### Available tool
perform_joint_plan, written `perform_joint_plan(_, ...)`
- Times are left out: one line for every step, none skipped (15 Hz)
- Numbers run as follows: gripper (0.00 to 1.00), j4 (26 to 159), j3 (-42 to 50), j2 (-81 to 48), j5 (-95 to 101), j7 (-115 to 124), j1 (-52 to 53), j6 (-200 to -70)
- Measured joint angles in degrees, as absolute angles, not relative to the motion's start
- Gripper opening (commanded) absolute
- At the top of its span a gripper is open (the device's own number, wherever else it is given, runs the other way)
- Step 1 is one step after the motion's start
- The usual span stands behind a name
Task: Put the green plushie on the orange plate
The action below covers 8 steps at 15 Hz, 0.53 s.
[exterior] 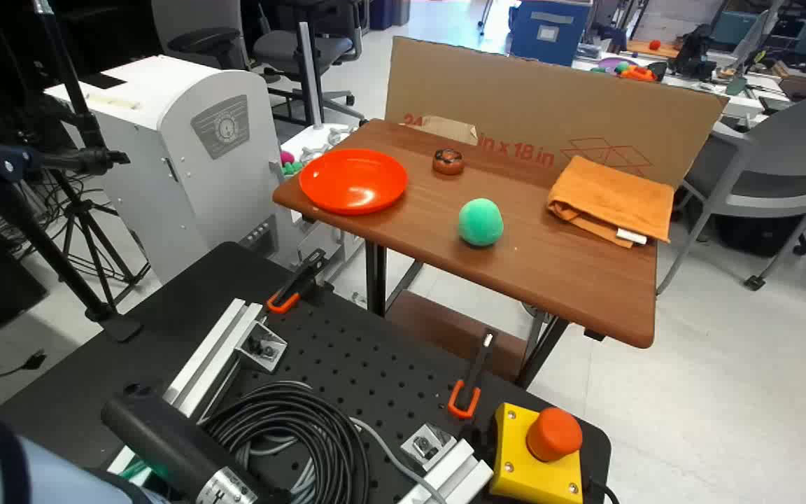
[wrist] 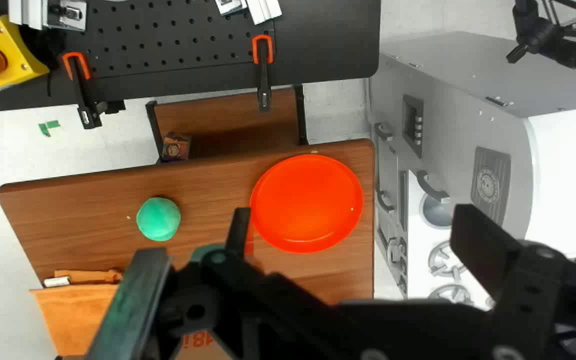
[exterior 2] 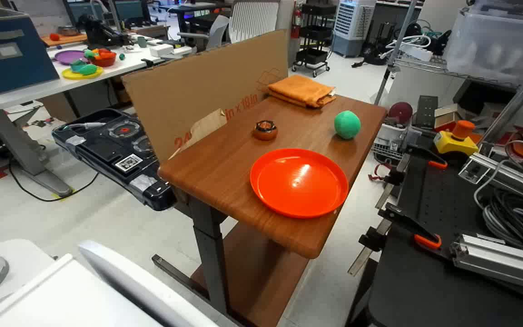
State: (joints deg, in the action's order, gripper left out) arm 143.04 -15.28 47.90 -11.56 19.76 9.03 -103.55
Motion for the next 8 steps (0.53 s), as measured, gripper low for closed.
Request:
perform_joint_plan(1.00,143.0,-15.3,47.9,-11.6,19.8,9.0,-103.6)
perform_joint_plan(1.00,143.0,-15.3,47.9,-11.6,19.8,9.0,-103.6)
perform_joint_plan(1.00,143.0,-15.3,47.9,-11.6,19.8,9.0,-103.6)
perform_joint_plan(1.00,143.0,-15.3,47.9,-11.6,19.8,9.0,-103.6)
perform_joint_plan(1.00,143.0,-15.3,47.9,-11.6,19.8,9.0,-103.6)
perform_joint_plan(1.00,143.0,-15.3,47.9,-11.6,19.8,9.0,-103.6)
perform_joint_plan(1.00,143.0,-15.2,47.8,-11.5,19.7,8.8,-103.6)
perform_joint_plan(1.00,143.1,-15.1,47.7,-11.1,19.5,8.4,-103.8)
